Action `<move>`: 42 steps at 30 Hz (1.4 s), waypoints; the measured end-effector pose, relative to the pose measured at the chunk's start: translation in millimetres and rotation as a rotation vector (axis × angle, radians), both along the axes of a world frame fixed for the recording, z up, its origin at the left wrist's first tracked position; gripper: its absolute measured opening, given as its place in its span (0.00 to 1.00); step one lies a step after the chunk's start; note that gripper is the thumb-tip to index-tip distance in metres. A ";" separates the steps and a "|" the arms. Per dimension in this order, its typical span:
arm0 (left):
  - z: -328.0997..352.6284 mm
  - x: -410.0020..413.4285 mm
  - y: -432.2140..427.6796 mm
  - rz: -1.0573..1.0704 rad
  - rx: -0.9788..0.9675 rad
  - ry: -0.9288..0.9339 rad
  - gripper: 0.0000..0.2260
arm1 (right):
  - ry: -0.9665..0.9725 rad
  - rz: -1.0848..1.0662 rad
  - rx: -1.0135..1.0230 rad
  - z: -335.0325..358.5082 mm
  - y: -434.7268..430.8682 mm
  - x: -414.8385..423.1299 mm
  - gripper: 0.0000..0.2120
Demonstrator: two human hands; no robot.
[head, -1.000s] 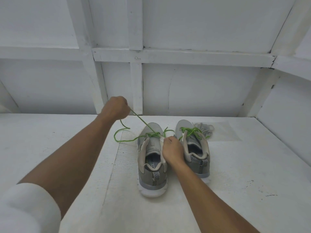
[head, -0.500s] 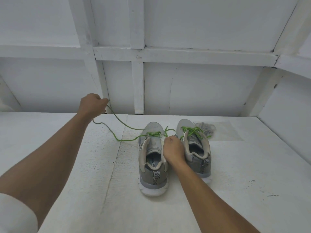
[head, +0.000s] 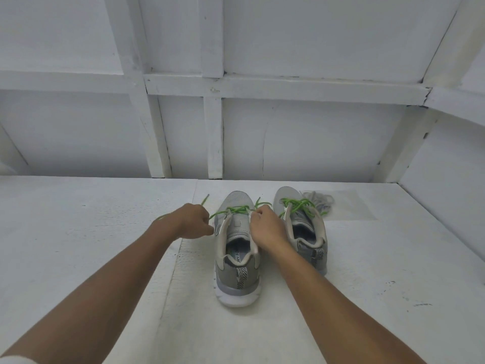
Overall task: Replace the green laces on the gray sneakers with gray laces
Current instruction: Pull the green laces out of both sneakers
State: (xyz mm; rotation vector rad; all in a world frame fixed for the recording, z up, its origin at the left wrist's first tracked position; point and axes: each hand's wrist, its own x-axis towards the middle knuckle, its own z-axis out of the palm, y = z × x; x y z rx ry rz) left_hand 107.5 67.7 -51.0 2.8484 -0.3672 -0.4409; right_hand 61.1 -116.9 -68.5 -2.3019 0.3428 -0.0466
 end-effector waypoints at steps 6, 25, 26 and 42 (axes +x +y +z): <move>14.5 8.8 -9.2 0.023 -0.051 -0.101 0.14 | 0.093 0.178 -0.211 20.6 0.6 14.6 0.15; -9.5 10.9 -32.4 0.390 -0.694 0.083 0.10 | 0.182 0.497 -0.458 39.9 17.7 56.0 0.16; -12.3 11.3 -31.5 0.413 -0.728 0.092 0.09 | 0.189 0.498 -0.468 38.1 18.6 57.5 0.15; -25.2 11.5 -26.1 0.527 -0.900 0.108 0.07 | 0.119 0.160 -0.670 42.5 5.0 79.0 0.16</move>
